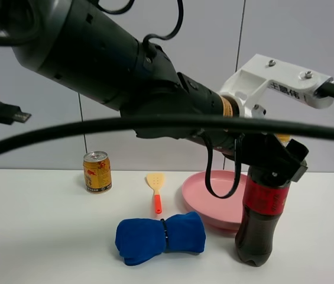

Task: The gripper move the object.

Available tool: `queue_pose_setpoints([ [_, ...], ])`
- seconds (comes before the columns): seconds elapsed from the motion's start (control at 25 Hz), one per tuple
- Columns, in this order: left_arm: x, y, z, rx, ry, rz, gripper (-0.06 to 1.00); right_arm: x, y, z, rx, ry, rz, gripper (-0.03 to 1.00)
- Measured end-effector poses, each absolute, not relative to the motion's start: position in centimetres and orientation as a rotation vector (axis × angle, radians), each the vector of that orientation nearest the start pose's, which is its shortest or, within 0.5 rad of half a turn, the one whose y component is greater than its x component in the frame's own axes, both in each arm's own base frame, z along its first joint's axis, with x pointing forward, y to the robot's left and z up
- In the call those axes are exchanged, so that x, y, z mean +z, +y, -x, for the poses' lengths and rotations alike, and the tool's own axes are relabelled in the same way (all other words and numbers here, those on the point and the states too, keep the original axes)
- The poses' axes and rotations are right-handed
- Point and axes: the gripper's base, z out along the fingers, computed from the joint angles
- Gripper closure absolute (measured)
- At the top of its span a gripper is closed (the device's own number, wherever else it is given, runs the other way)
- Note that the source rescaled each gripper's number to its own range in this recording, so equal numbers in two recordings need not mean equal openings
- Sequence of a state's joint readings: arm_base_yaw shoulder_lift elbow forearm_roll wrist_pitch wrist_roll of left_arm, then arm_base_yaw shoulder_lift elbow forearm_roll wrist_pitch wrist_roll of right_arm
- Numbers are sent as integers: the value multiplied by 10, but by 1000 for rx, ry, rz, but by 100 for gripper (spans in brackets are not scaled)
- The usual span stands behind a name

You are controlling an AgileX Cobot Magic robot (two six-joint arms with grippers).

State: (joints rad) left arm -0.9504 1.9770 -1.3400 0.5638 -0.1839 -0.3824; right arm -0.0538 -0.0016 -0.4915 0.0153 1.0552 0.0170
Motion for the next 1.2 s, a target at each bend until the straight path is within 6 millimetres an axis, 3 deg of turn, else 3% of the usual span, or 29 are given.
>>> queue_pose_setpoints([
  [0.6, 284, -345, -248, -551, 1783, -968, -5, 275, 1, 4, -5, 2044, -72, -3],
  [0.76, 318, -327, -238, -563, 1810, -904, -5, 275, 1, 4, -5, 2044, -72, -3],
  [0.96, 365, -275, -222, -513, 1928, -848, -5, 275, 1, 4, -5, 2044, -72, -3],
  [1.2, 408, -167, -214, -330, 2162, -642, -5, 275, 1, 4, -5, 2044, -72, -3],
])
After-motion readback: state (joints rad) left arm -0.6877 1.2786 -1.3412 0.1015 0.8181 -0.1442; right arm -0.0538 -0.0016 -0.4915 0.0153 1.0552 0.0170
